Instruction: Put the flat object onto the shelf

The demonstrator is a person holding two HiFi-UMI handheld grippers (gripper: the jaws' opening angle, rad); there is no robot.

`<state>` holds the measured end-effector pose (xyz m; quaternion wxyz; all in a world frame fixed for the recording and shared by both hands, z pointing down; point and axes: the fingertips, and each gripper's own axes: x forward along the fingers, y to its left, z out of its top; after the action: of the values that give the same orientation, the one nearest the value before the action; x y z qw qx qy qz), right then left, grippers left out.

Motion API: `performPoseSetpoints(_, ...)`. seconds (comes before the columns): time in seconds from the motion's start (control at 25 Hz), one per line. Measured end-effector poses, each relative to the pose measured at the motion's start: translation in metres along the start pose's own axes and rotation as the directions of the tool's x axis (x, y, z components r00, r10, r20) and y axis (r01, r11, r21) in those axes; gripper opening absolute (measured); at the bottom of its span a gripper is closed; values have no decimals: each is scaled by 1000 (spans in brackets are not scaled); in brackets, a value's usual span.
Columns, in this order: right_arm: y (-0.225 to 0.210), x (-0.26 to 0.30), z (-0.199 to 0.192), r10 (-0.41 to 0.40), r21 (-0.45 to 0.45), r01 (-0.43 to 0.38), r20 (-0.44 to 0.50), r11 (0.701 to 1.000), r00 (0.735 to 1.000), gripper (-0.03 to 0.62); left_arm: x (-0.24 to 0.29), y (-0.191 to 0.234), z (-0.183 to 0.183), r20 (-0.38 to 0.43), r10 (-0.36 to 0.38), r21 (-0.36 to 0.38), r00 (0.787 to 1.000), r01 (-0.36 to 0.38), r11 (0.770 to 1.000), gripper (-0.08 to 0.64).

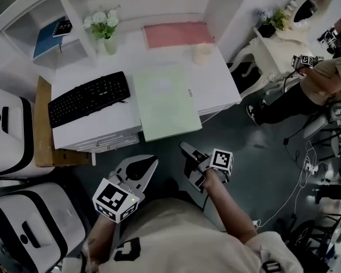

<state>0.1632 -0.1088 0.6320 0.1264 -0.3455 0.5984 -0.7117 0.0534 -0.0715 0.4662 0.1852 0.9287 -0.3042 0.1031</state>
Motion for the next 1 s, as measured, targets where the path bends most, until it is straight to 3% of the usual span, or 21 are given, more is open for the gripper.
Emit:
performPoseSetpoints(0.28, -28, 23, 22, -55, 66, 50, 69, 997, 996, 354, 1, 10, -3, -13, -29, -14, 999, 29, 999, 12)
performPoseSetpoints(0.44, -39, 34, 39, -48, 117, 36, 98, 993, 994, 388, 0, 16, -9, -27, -35, -24, 999, 34, 999, 14)
performPoseSetpoints(0.6, -45, 40, 53, -54, 113, 40, 128, 993, 990, 397, -1, 21, -14, -40, -35, -38, 999, 34, 999, 13)
performPoseSetpoints(1.0, -58, 60, 69, 66, 159, -92, 160, 983, 985, 396, -7, 26, -24, -65, -13, -58, 998, 9, 998, 12)
